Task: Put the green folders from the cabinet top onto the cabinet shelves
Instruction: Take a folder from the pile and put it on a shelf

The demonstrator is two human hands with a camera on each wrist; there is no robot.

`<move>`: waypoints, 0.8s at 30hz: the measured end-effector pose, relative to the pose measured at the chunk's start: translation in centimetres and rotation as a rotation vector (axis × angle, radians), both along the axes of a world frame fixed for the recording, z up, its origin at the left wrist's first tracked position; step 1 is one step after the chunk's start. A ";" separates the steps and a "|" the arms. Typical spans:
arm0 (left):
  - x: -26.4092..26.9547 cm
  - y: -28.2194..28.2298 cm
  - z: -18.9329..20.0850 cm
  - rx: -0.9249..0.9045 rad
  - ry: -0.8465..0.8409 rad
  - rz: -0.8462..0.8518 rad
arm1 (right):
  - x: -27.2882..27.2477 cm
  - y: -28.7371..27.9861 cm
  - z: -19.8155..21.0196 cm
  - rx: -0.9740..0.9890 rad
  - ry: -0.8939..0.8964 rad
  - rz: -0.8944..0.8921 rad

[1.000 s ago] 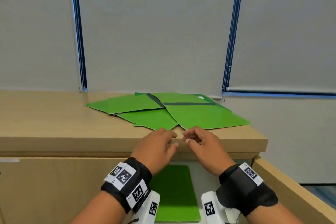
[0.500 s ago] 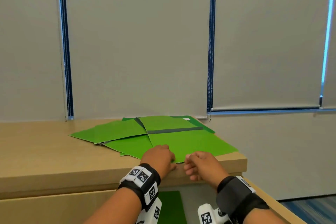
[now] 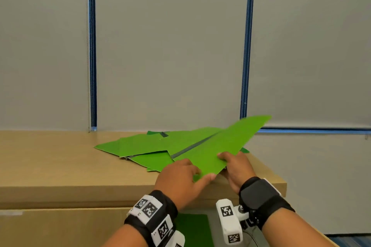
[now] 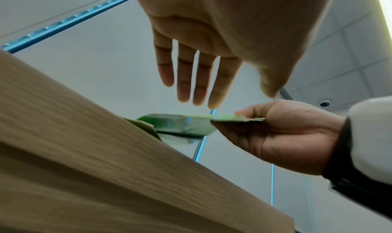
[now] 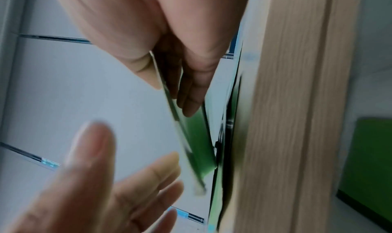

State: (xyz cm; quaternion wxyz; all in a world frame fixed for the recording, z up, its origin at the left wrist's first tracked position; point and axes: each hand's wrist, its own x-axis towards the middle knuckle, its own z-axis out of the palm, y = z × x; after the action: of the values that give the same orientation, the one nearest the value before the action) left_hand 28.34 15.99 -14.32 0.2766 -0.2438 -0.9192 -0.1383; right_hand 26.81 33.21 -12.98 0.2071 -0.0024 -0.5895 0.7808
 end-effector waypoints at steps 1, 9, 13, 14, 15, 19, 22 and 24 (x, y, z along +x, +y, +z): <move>-0.1 -0.5 0.2 0.025 -0.010 0.006 | 0.1 0.1 0.4 -0.010 0.023 0.007; -2.8 -4.7 4.3 0.341 0.067 -0.001 | 1.8 1.0 2.7 0.022 0.120 0.064; -2.7 -5.7 6.8 0.484 0.128 0.041 | 2.6 0.6 3.2 0.061 0.132 0.061; -2.5 -5.9 7.3 0.570 0.090 0.032 | 2.9 0.6 3.3 0.079 0.143 0.066; -2.1 -6.2 7.7 0.673 0.026 0.012 | 3.2 0.6 3.3 0.098 0.163 0.073; -0.6 -6.9 7.5 1.018 -0.105 -0.194 | 4.2 0.7 3.6 0.149 0.227 0.050; 0.2 -7.2 6.9 1.107 -0.099 -0.296 | 4.2 1.1 3.8 0.169 0.295 -0.055; 0.7 -7.2 6.3 1.154 -0.115 -0.349 | 4.3 1.5 3.7 0.152 0.311 -0.080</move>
State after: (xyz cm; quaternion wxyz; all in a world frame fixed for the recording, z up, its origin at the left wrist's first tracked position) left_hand 28.99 8.80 -7.98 0.2874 -0.1936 -0.6558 -0.6707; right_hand 31.08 34.72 -9.28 0.3261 0.1107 -0.6072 0.7161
